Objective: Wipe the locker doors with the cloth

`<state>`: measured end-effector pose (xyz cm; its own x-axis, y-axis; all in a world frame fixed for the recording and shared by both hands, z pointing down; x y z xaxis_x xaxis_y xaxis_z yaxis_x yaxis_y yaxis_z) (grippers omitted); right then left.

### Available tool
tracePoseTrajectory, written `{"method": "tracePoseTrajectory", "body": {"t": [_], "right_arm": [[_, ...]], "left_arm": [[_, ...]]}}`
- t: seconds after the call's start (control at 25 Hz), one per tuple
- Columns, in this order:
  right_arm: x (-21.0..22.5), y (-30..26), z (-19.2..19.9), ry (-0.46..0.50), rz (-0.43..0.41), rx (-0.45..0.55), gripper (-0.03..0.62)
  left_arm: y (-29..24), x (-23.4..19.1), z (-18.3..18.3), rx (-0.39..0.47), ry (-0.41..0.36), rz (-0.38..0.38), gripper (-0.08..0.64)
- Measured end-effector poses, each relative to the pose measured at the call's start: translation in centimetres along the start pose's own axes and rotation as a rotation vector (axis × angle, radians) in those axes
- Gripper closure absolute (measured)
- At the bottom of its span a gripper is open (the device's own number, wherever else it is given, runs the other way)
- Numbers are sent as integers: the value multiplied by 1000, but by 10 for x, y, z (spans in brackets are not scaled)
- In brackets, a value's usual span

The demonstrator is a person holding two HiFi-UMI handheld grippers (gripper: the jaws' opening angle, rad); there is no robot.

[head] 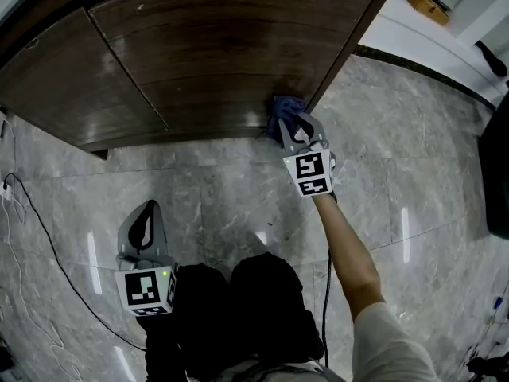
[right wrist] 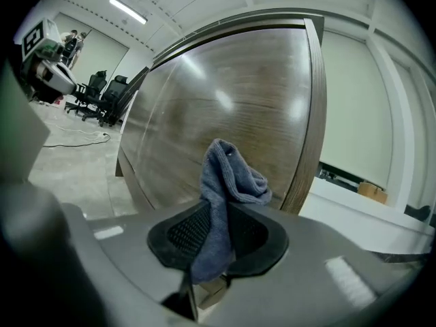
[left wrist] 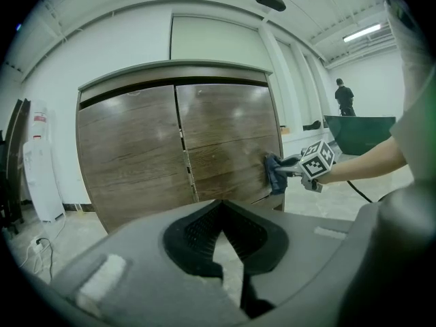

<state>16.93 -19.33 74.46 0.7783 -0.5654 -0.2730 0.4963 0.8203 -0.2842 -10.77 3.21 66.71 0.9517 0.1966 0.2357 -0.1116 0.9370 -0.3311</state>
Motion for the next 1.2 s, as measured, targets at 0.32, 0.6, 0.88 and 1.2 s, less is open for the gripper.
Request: {"method": "tracePoseTrajectory", "body": {"t": [0.32, 0.6, 0.88, 1.2], "right_arm": [[-21, -19, 43, -27, -48, -89, 515], [-22, -13, 14, -24, -48, -83, 517], [-14, -3, -46, 6, -57, 0, 517], [-3, 12, -112, 61, -36, 86, 517]], "left_arm": [[2, -2, 2, -13, -5, -9, 558], [8, -8, 3, -11, 0, -20, 558], [12, -14, 1, 1, 15, -27, 557], [13, -18, 1, 13, 32, -20, 558]]}}
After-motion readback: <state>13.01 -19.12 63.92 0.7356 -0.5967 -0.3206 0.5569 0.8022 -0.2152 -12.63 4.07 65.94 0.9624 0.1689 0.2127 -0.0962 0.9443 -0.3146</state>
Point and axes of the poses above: the fingertips, and each gripper's own axes: y backward along the fingers, x to its right, z out of its underside, the point moved 4 cm from there along y, backward along the fingers, and after that the axes turned 6 degrees about -y, right-handed, at the moved point
